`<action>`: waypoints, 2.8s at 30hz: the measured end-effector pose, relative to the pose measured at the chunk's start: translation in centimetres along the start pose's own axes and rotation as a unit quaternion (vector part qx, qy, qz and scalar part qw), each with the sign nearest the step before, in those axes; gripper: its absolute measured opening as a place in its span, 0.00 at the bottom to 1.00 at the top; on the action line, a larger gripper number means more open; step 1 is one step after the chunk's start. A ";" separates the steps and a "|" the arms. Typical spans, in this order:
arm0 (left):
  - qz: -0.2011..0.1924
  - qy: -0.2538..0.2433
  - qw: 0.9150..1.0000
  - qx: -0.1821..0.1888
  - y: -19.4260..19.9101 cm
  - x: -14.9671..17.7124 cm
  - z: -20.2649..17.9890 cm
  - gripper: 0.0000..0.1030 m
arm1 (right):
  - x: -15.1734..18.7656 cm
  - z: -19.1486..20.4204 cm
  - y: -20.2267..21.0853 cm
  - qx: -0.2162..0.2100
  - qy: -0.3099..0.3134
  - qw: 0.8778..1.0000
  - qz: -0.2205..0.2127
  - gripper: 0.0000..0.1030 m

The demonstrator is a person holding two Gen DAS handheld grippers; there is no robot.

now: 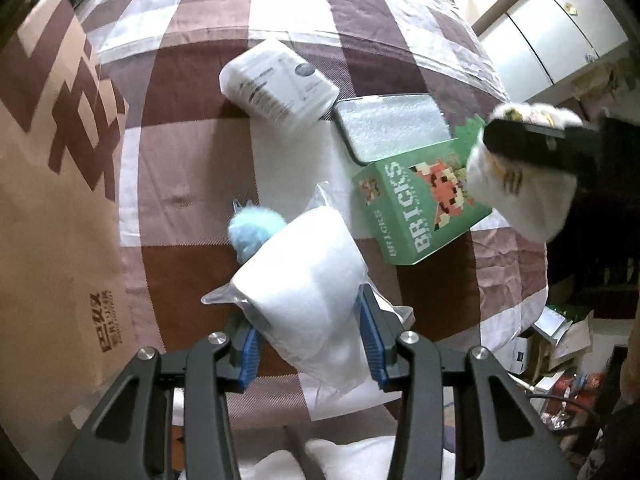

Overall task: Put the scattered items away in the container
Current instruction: 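Carry the cotton pad bag and plush cat over the cardboard box with both tools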

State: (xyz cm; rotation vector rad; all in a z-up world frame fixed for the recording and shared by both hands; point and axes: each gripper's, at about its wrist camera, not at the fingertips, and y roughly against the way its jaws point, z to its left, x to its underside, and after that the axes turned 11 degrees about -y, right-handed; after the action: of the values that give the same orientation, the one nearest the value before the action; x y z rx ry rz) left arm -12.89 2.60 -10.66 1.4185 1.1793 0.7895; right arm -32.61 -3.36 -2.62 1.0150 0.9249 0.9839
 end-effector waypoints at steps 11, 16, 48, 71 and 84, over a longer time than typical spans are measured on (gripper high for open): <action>-0.011 -0.036 0.999 -0.007 2.6 -1.3 -1.9 0.42 | 1.9 -1.7 2.5 0.008 -0.024 1.000 -0.006 0.36; -0.014 -0.047 0.999 -0.009 3.9 -1.9 -2.2 0.42 | 2.7 -1.8 3.2 0.009 -0.029 1.000 -0.005 0.36; -0.082 -0.044 0.996 0.009 15.2 -1.5 2.3 0.42 | 4.1 7.1 6.6 -0.009 0.041 0.999 -0.005 0.36; -0.141 0.092 0.986 -0.012 21.2 1.7 14.0 0.42 | 2.4 21.1 6.2 -0.040 0.194 0.980 0.005 0.36; -0.142 0.139 0.980 -0.031 21.6 3.7 19.3 0.42 | 3.0 27.3 5.1 -0.051 0.253 0.966 0.018 0.36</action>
State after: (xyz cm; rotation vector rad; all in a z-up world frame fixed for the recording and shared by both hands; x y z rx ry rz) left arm 11.15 1.57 5.91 1.0793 1.5189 0.8294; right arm -7.32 -6.00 8.96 0.7025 1.2608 1.3416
